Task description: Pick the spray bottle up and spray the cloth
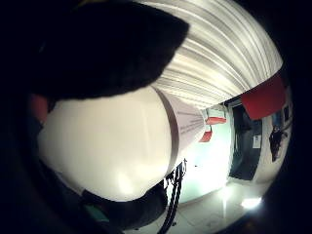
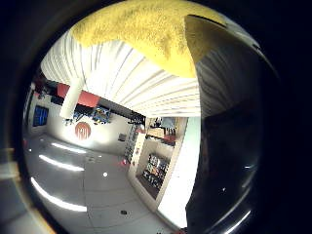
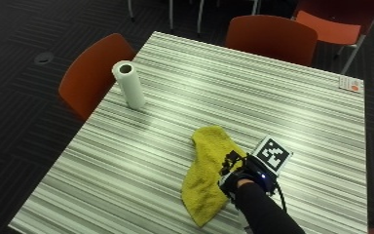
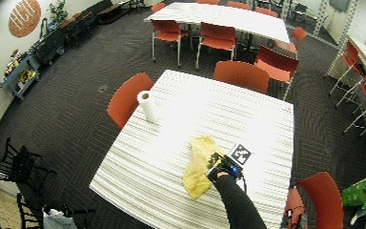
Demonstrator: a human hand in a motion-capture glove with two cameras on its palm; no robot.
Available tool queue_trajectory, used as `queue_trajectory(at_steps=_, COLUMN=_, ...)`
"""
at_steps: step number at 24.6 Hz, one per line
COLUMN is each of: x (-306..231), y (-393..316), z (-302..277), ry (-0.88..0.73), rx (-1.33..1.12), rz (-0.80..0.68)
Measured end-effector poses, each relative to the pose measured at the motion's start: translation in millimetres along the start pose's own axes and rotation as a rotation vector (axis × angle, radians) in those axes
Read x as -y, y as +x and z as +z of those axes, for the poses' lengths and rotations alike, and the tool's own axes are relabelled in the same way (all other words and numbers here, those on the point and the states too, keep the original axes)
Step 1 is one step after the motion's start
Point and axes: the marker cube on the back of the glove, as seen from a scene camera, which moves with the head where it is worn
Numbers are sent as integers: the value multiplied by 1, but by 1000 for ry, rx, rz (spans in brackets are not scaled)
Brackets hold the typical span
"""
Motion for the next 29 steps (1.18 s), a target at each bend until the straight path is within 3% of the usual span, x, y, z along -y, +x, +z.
queue_trajectory(at_steps=10, x=-12, y=-14, z=-5, ry=42, rx=17, rz=-124)
queue_trajectory(at_steps=17, x=-64, y=-48, z=-17, ry=227, rx=50, rz=-463)
queue_trajectory(at_steps=25, x=-116, y=-44, z=-12, ry=639, rx=335, rz=-1056)
queue_trajectory(at_steps=29, x=-124, y=-33, z=-11, ry=752, rx=480, rz=-1118)
